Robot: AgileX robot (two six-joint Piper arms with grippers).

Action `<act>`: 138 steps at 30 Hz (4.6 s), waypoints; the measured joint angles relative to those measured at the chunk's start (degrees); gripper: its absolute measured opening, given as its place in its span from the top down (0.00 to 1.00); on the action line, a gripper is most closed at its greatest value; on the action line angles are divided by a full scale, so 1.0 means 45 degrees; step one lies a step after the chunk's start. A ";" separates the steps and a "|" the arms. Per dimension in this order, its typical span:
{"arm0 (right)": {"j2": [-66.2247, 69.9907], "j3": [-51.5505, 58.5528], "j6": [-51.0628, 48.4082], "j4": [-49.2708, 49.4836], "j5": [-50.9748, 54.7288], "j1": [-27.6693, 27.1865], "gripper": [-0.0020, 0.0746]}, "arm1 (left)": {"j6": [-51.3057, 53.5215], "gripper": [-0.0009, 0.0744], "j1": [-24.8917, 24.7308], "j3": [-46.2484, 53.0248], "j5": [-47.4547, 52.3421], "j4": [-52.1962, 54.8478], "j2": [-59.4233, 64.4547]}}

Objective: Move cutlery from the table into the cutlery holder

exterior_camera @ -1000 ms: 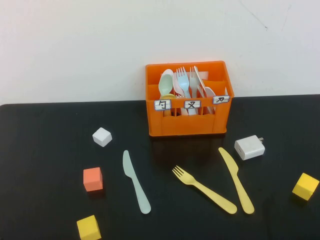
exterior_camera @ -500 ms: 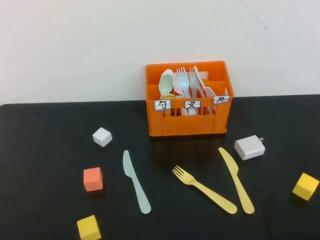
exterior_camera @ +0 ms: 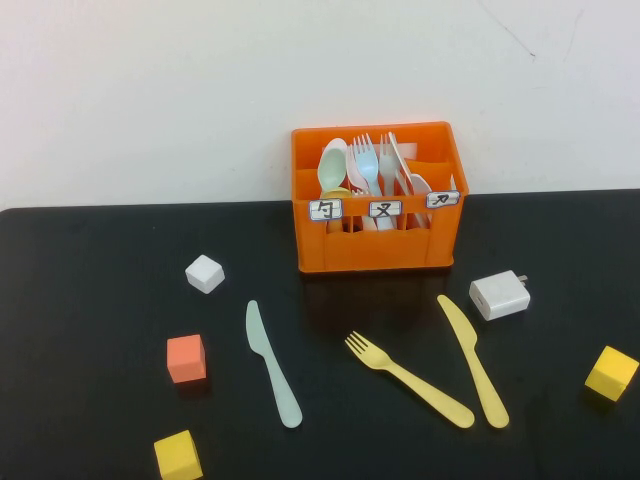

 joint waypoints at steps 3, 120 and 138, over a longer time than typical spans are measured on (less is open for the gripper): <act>0.0000 0.0000 0.0000 0.0000 0.0000 0.0000 0.98 | 0.0022 0.99 0.0000 0.0000 0.0000 0.0000 0.0000; 0.8629 -0.6230 -0.9749 0.5276 0.3644 0.0000 0.98 | -0.0315 0.99 -0.4936 -1.2575 0.3698 -0.4986 1.9513; 0.8629 -0.6230 -0.9765 0.5465 0.3594 0.0000 0.98 | -0.9376 0.57 -0.5967 -1.6286 0.5454 0.1722 2.4757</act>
